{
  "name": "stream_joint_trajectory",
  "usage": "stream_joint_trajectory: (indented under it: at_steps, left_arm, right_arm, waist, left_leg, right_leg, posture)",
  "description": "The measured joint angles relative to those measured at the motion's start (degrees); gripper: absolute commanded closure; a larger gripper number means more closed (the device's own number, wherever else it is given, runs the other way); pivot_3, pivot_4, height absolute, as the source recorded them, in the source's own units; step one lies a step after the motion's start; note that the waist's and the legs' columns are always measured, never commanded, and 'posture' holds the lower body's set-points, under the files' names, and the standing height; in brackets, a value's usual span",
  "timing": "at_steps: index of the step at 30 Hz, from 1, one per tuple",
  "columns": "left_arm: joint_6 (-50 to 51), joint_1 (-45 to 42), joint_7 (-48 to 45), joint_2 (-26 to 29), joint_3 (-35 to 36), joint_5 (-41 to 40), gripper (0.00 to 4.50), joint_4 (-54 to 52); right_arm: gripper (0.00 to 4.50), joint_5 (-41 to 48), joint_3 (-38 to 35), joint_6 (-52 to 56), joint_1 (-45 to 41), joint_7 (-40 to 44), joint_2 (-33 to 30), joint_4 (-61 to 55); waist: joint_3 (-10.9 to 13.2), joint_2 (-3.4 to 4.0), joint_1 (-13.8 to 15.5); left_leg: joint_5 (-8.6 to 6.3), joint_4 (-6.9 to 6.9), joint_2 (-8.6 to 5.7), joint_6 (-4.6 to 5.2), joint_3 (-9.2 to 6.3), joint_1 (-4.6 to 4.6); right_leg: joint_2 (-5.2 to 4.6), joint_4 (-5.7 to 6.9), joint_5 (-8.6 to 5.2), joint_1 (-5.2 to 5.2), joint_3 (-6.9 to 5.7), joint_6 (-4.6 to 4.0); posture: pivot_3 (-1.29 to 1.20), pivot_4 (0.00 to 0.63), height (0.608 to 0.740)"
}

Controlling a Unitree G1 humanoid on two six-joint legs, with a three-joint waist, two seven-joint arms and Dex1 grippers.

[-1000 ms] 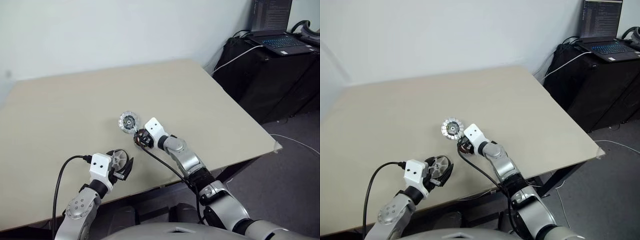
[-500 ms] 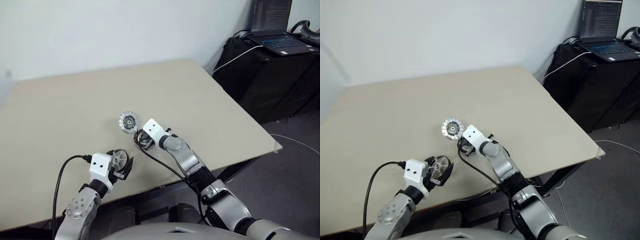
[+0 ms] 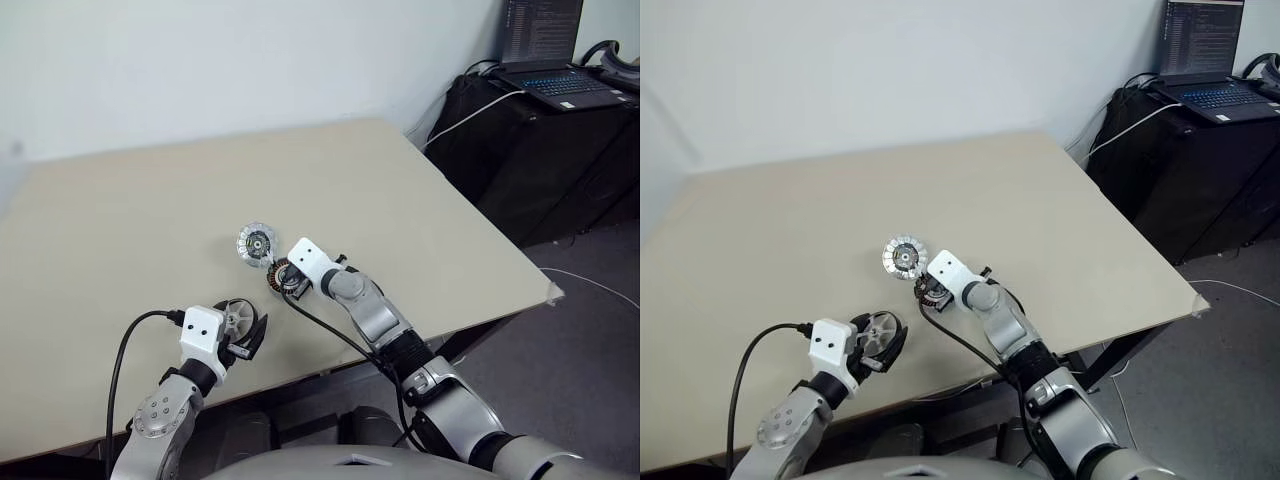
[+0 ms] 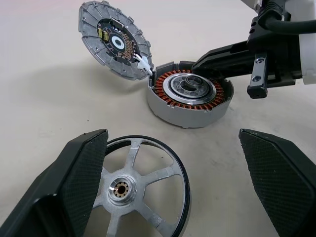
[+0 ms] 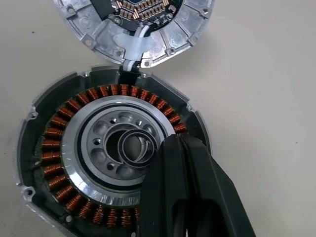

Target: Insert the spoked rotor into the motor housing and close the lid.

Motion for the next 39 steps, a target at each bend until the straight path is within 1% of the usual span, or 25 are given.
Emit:
stream_joint_trajectory:
  at_steps: [9,17,26,39]
  left_arm:
    - [0.09,0.01,0.04,-0.02,0.0,-0.01,0.0,0.0]
    - [0.12,0.06,0.27,-0.26,-0.41,0.0,0.0,0.0]
    - [0.13,-0.18,0.3,-0.47,-0.44,-0.01,0.0,0.0]
    - [0.14,-0.04,0.39,-0.6,-0.42,-0.01,0.0,0.0]
  right_arm:
    - [4.47,0.2,0.97,0.43,0.02,1.64,0.41,-1.76]
    - [4.47,0.91,0.28,-1.11,0.64,0.14,0.53,-2.94]
    - [4.47,2.0,1.41,1.35,2.37,4.1,-0.89,-5.31]
    - [4.47,2.29,2.06,0.48,1.84,3.68,-0.34,-3.31]
  waist:
    - [0.0,0.0,-0.03]
    - [0.0,0.0,-0.02]
    - [0.0,0.0,-0.02]
    - [0.0,0.0,0.04]
  left_leg:
    - [0.0,-0.01,0.01,0.0,0.0,0.0]
    - [-0.01,-0.01,0.0,-0.01,0.0,-0.01]
    - [-0.01,-0.01,0.0,0.0,0.0,-0.01]
    - [-0.01,-0.03,0.0,0.0,0.0,-0.02]
  right_leg:
    - [0.0,0.0,0.0,-0.01,0.0,0.0]
    - [0.0,-0.01,0.0,-0.02,0.0,0.0]
    - [0.0,-0.01,0.0,-0.01,0.0,0.0]
    - [0.0,-0.04,0.0,-0.02,0.01,0.0]
  posture:
    - [0.0,0.0,0.74]
    - [0.0,0.0,0.74]
    - [0.0,0.0,0.74]
    - [0.0,0.0,0.74]
